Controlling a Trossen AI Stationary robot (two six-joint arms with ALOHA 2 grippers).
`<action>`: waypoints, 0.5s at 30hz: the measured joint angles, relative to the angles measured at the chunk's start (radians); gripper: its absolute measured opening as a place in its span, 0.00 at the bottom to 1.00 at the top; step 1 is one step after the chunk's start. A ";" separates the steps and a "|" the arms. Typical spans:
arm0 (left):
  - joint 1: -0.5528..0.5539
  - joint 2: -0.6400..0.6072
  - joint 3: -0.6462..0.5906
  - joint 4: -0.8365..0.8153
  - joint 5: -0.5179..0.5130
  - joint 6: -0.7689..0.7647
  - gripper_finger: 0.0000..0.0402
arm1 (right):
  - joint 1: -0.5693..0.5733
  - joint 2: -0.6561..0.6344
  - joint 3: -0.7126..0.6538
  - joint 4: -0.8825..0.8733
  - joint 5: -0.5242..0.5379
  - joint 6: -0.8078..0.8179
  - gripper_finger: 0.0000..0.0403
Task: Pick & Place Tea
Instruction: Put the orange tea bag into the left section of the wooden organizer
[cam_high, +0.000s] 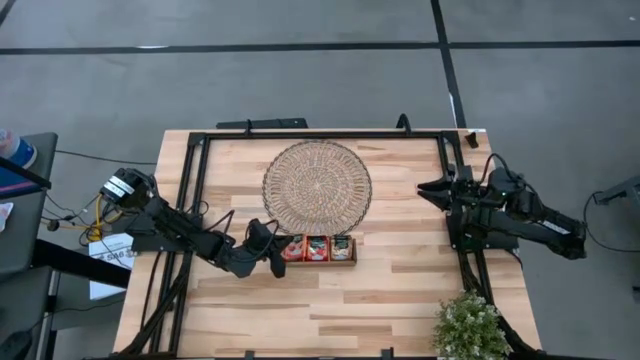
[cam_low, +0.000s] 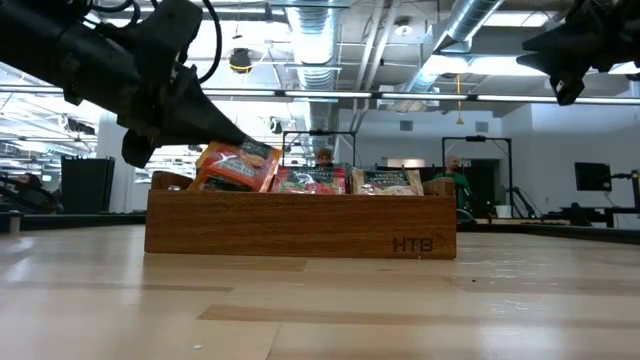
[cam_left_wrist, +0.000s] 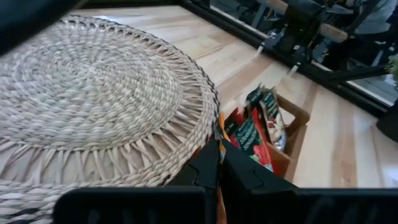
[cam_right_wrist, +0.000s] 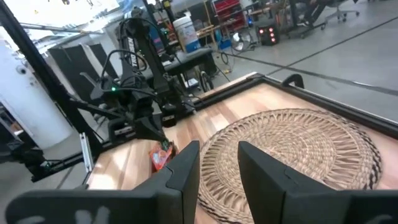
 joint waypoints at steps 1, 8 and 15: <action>0.000 0.000 0.000 -0.001 -0.005 0.001 0.00 | 0.000 0.000 0.000 0.000 0.000 0.004 0.25; 0.000 -0.048 0.000 -0.068 -0.009 0.023 0.00 | 0.000 0.000 0.000 0.000 0.000 0.006 0.25; 0.003 -0.051 0.000 -0.084 0.026 -0.001 0.00 | 0.000 0.000 0.000 0.000 0.000 0.015 0.25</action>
